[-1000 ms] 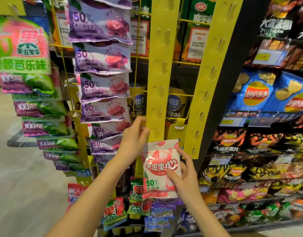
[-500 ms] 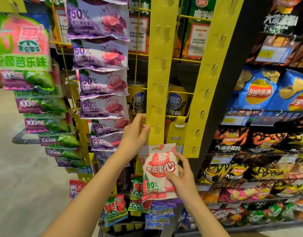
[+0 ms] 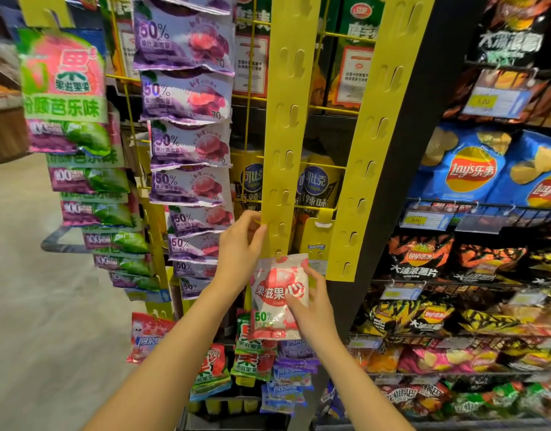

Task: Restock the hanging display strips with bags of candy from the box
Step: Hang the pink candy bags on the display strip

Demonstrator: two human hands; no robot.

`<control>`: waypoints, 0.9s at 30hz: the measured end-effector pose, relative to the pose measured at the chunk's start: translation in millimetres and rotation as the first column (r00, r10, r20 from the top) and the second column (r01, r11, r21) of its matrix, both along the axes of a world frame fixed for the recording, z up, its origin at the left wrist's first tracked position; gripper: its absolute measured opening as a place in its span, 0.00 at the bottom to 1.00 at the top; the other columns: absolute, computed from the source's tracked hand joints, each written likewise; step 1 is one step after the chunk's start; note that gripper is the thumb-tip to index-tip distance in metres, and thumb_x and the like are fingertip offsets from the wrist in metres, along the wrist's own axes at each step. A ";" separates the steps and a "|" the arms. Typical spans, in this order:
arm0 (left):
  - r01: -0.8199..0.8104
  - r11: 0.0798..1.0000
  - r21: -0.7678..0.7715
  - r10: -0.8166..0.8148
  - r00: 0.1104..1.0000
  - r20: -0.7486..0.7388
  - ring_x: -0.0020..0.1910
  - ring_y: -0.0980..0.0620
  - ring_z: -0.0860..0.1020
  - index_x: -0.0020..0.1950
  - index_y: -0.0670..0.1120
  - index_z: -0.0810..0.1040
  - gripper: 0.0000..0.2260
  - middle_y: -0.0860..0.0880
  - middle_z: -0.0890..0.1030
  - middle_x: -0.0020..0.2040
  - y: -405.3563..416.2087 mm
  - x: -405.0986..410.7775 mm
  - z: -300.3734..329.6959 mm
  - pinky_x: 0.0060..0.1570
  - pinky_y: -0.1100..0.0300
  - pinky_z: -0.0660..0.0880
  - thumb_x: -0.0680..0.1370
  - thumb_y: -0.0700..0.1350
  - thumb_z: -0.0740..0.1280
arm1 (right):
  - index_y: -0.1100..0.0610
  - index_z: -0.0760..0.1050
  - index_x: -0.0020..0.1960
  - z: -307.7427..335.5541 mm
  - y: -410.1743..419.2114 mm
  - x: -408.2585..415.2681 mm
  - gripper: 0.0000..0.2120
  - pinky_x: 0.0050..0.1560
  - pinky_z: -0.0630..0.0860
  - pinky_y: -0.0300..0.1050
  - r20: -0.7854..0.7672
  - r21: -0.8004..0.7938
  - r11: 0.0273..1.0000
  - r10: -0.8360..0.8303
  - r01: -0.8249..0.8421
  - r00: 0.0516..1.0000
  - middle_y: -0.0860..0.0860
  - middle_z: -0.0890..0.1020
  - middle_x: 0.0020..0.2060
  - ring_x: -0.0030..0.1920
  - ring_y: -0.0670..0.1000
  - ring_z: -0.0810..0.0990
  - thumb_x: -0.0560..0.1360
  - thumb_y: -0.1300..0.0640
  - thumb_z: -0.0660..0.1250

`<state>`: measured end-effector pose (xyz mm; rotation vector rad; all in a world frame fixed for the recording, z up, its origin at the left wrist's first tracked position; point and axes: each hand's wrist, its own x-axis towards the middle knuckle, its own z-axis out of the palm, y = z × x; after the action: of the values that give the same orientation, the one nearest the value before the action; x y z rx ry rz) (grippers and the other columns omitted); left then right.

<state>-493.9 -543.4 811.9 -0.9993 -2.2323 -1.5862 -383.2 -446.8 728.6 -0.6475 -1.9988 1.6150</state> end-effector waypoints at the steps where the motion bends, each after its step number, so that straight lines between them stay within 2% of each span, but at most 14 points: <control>1: -0.023 1.000 -0.004 0.023 1.000 -0.004 0.45 0.49 0.78 0.57 0.42 0.77 0.08 0.46 0.80 0.46 0.2 1.3 -1.8 0.48 0.53 0.76 0.79 0.39 0.63 | 0.40 0.60 0.64 -0.2 1.0 -2.9 0.24 0.41 0.77 0.36 0.021 0.027 1.000 -0.009 0.008 1.000 0.50 0.72 0.64 0.54 0.46 0.78 0.75 0.58 0.66; 4: -0.073 0.996 -0.045 0.071 0.997 -0.039 0.53 0.47 0.78 0.65 0.41 0.74 0.15 0.43 0.80 0.54 -1.4 7.1 -9.8 0.55 0.53 0.75 0.78 0.36 0.63 | 0.44 0.60 0.68 -1.2 2.7 -10.4 0.25 0.39 0.73 0.34 0.072 0.105 0.993 -0.057 0.049 0.996 0.50 0.70 0.67 0.56 0.52 0.78 0.76 0.57 0.65; 6: -0.089 0.992 -0.088 0.084 0.994 -0.065 0.55 0.46 0.77 0.68 0.40 0.71 0.18 0.42 0.78 0.57 -4.9 11.2 -16.2 0.56 0.52 0.75 0.78 0.36 0.63 | 0.47 0.59 0.70 -0.5 4.0 -14.5 0.25 0.47 0.73 0.40 0.070 0.135 0.989 -0.077 0.067 0.995 0.51 0.69 0.68 0.60 0.54 0.75 0.76 0.58 0.65; 9: -0.107 0.970 -0.219 0.079 0.988 -0.134 0.56 0.44 0.77 0.67 0.41 0.71 0.17 0.42 0.76 0.59 -12.7 16.7 -26.2 0.54 0.51 0.75 0.78 0.37 0.62 | 0.51 0.60 0.72 0.2 3.8 -20.6 0.27 0.53 0.73 0.43 0.109 0.201 0.976 -0.105 0.081 0.989 0.51 0.69 0.67 0.63 0.54 0.73 0.76 0.60 0.65; 12: -0.176 0.893 -0.415 0.076 0.966 -0.245 0.55 0.46 0.76 0.67 0.45 0.71 0.16 0.46 0.74 0.61 -21.1 20.2 -33.4 0.47 0.52 0.75 0.79 0.42 0.61 | 0.51 0.61 0.71 -1.9 2.8 -25.5 0.28 0.59 0.74 0.51 0.145 0.256 0.964 -0.114 0.074 0.983 0.53 0.72 0.65 0.63 0.55 0.73 0.74 0.62 0.65; 15: -0.250 0.813 -0.525 0.050 0.930 -0.364 0.55 0.44 0.76 0.65 0.45 0.72 0.15 0.45 0.75 0.59 -26.8 20.8 -38.8 0.47 0.51 0.74 0.78 0.43 0.62 | 0.52 0.63 0.70 -0.1 2.0 -23.1 0.26 0.61 0.73 0.48 0.189 0.239 0.967 -0.133 0.086 0.973 0.53 0.71 0.65 0.64 0.53 0.72 0.75 0.61 0.66; 17: -0.293 0.762 -0.577 0.028 0.906 -0.423 0.53 0.41 0.77 0.63 0.43 0.73 0.14 0.43 0.77 0.57 -28.9 22.6 -41.7 0.49 0.50 0.73 0.77 0.42 0.63 | 0.53 0.66 0.68 0.2 2.9 -17.2 0.21 0.58 0.72 0.47 0.249 0.306 0.950 -0.149 0.068 0.957 0.53 0.70 0.65 0.63 0.53 0.72 0.76 0.59 0.65; 20: -0.341 0.701 -0.626 -0.011 0.873 -0.488 0.49 0.39 0.78 0.56 0.42 0.77 0.12 0.42 0.79 0.51 -31.8 29.3 -45.6 0.48 0.47 0.73 0.73 0.40 0.67 | 0.52 0.69 0.64 1.6 4.1 -0.4 0.15 0.55 0.73 0.49 0.397 0.491 0.871 -0.198 -0.025 0.896 0.51 0.72 0.63 0.60 0.53 0.74 0.78 0.54 0.62; 22: -0.339 0.660 -0.670 -0.060 0.866 -0.497 0.43 0.40 0.80 0.50 0.42 0.79 0.13 0.43 0.81 0.45 -33.3 37.2 -47.7 0.42 0.46 0.75 0.66 0.39 0.73 | 0.50 0.68 0.64 3.3 5.7 15.0 0.15 0.55 0.72 0.49 0.475 0.614 0.784 -0.274 -0.092 0.836 0.51 0.72 0.61 0.60 0.54 0.74 0.78 0.53 0.60; 25: -0.358 0.651 -0.669 -0.104 0.831 -0.546 0.36 0.42 0.81 0.44 0.42 0.81 0.19 0.44 0.82 0.39 -32.5 50.1 -55.2 0.34 0.48 0.77 0.55 0.40 0.79 | 0.52 0.69 0.66 2.5 7.3 43.5 0.16 0.55 0.73 0.50 0.511 0.748 0.640 -0.388 -0.174 0.767 0.52 0.74 0.60 0.60 0.54 0.73 0.78 0.52 0.59; 27: -0.338 0.651 -0.680 -0.156 0.817 -0.555 0.34 0.43 0.80 0.42 0.43 0.82 0.19 0.45 0.81 0.37 -30.6 62.5 -63.3 0.33 0.50 0.77 0.53 0.41 0.79 | 0.53 0.69 0.66 -1.5 7.7 65.9 0.16 0.55 0.72 0.51 0.534 0.775 0.597 -0.441 -0.208 0.721 0.53 0.74 0.59 0.60 0.55 0.74 0.78 0.53 0.58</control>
<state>-431.4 -573.9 748.6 -1.2788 -2.3933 -0.1149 -317.3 -439.1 727.0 -1.0610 -2.7866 0.1602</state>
